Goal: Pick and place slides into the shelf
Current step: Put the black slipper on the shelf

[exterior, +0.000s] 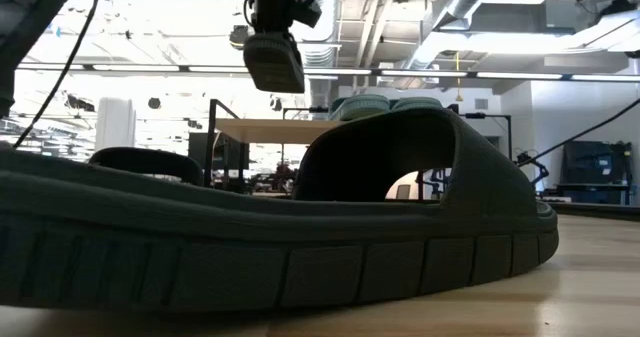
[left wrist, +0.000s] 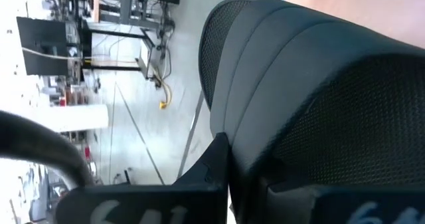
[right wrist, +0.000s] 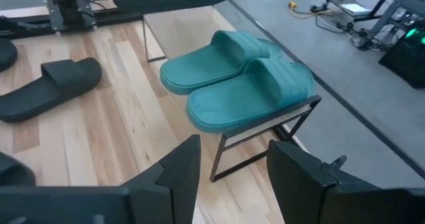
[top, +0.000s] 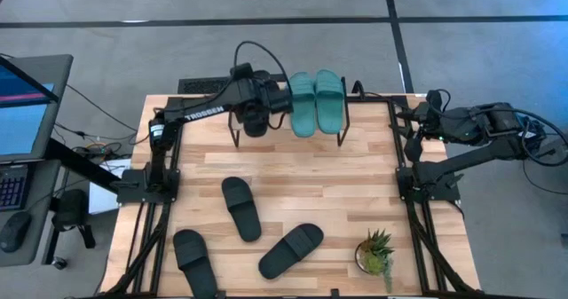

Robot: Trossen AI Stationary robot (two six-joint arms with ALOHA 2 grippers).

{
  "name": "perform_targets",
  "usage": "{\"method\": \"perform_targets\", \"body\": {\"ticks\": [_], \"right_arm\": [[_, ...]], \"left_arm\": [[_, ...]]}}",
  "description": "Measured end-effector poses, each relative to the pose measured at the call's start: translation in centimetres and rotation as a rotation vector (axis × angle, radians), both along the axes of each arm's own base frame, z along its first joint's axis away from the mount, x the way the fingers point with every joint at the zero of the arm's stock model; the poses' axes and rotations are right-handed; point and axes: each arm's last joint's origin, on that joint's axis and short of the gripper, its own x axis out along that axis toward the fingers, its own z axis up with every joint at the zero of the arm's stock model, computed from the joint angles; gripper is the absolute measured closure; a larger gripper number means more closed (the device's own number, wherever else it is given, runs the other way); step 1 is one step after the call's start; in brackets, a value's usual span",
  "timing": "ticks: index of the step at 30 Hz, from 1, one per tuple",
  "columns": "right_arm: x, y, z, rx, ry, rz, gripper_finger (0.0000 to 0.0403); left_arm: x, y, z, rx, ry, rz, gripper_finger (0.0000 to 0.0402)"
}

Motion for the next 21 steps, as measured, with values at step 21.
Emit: {"method": "perform_targets", "body": {"ticks": [21], "right_arm": [[-0.1,-0.1,0.0,-0.018,0.011,-0.01,0.0242]], "left_arm": [[0.0,5.3,-3.9,-0.057,0.053,-0.003,0.0401]]}}
